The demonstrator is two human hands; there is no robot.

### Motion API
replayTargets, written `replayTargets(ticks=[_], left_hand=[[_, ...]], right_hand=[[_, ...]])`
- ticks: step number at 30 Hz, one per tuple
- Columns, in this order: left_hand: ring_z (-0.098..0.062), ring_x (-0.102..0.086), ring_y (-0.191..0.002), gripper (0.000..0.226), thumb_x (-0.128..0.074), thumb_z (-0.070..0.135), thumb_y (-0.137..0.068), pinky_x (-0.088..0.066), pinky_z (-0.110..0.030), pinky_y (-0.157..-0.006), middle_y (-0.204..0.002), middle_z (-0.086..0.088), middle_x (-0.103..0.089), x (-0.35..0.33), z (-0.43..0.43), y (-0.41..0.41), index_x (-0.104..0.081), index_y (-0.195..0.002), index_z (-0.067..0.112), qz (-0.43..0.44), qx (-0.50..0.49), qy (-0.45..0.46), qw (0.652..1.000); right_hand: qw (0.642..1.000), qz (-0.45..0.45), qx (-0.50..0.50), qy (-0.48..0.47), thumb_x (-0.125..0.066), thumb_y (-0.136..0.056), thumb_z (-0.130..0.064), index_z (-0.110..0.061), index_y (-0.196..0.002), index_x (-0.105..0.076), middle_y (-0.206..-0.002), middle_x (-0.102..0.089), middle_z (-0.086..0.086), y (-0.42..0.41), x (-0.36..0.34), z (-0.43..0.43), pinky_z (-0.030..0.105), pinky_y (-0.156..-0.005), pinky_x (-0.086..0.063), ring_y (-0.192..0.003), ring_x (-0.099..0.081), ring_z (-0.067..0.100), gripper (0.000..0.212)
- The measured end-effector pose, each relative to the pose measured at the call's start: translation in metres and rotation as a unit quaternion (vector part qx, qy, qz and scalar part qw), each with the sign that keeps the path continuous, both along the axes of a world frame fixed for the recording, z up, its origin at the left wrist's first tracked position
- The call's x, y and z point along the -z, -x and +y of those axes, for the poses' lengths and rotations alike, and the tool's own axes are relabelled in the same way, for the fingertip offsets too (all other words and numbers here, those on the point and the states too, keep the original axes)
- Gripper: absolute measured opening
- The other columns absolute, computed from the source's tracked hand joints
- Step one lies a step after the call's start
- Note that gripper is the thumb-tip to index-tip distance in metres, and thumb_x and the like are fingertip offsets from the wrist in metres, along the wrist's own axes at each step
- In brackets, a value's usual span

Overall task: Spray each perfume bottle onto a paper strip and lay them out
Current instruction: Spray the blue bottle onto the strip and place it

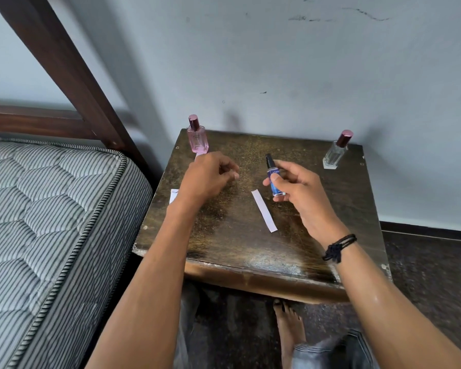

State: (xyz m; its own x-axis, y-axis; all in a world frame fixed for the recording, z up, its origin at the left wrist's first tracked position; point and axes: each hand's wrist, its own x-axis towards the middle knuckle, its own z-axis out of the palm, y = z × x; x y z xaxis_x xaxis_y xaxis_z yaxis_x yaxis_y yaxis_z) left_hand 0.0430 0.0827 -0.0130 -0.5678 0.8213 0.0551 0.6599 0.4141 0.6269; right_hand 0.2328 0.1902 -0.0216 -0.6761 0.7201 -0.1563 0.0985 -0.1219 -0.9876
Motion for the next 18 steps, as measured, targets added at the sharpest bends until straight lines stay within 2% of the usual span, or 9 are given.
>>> replayTargets(ticks=[5, 8, 12, 15, 17, 18], left_hand=[[-0.009, -0.065, -0.086, 0.023, -0.082, 0.024, -0.082, -0.057, -0.038, -0.088, -0.09, 0.013, -0.069, 0.0032, -0.0003, -0.0004, -0.076, -0.105, 0.026, -0.015, 0.033, 0.05, 0.998], [-0.007, -0.065, -0.083, 0.023, -0.082, 0.022, -0.082, -0.057, -0.037, -0.086, -0.088, 0.012, -0.068, 0.0028, -0.0009, 0.0, -0.075, -0.104, 0.025, -0.022, 0.039, 0.061, 0.997], [-0.006, -0.064, -0.08, 0.025, -0.084, 0.021, -0.079, -0.056, -0.035, -0.084, -0.093, 0.008, -0.07, 0.0008, -0.0021, 0.0, -0.076, -0.103, 0.024, -0.029, 0.051, 0.067, 0.996], [-0.01, -0.066, -0.085, 0.03, -0.087, 0.021, -0.076, -0.057, -0.038, -0.087, -0.099, 0.007, -0.069, 0.0012, -0.0029, 0.0025, -0.076, -0.104, 0.023, -0.057, 0.065, 0.067, 0.994], [-0.01, -0.066, -0.094, 0.032, -0.087, 0.024, -0.076, -0.056, -0.033, -0.093, -0.107, 0.007, -0.064, 0.0013, -0.0028, 0.0038, -0.075, -0.106, 0.022, -0.083, 0.076, 0.046, 0.993], [-0.009, -0.062, -0.1, 0.032, -0.086, 0.026, -0.078, -0.053, -0.026, -0.095, -0.11, 0.007, -0.061, 0.0008, -0.0024, 0.0034, -0.075, -0.107, 0.022, -0.083, 0.083, 0.034, 0.993]], right_hand=[[0.999, 0.032, -0.012, 0.028, -0.061, -0.099, -0.003, -0.018, -0.138, -0.059, -0.095, -0.076, 0.01, -0.002, -0.0033, 0.0015, 0.031, -0.07, -0.056, -0.092, -0.069, 0.015, 0.041], [0.999, 0.04, -0.008, 0.027, -0.061, -0.099, -0.002, -0.027, -0.137, -0.058, -0.093, -0.076, 0.008, -0.0029, -0.0041, 0.0029, 0.031, -0.07, -0.055, -0.093, -0.068, 0.017, 0.046], [0.997, 0.06, -0.02, 0.04, -0.06, -0.099, -0.001, -0.028, -0.144, -0.054, -0.095, -0.074, 0.011, -0.0037, -0.0037, 0.0039, 0.031, -0.071, -0.055, -0.095, -0.068, 0.018, 0.052], [0.996, 0.067, -0.029, 0.045, -0.059, -0.099, -0.001, -0.028, -0.145, -0.053, -0.096, -0.072, 0.013, -0.0037, -0.0038, 0.004, 0.032, -0.072, -0.055, -0.097, -0.068, 0.017, 0.054], [0.996, 0.068, -0.034, 0.046, -0.059, -0.1, -0.001, -0.029, -0.145, -0.052, -0.097, -0.072, 0.013, -0.0038, -0.0043, 0.0044, 0.032, -0.073, -0.056, -0.097, -0.068, 0.017, 0.054], [0.996, 0.067, -0.036, 0.046, -0.059, -0.1, -0.002, -0.029, -0.145, -0.053, -0.097, -0.072, 0.013, -0.004, -0.0046, 0.0046, 0.033, -0.073, -0.056, -0.096, -0.068, 0.017, 0.054]])
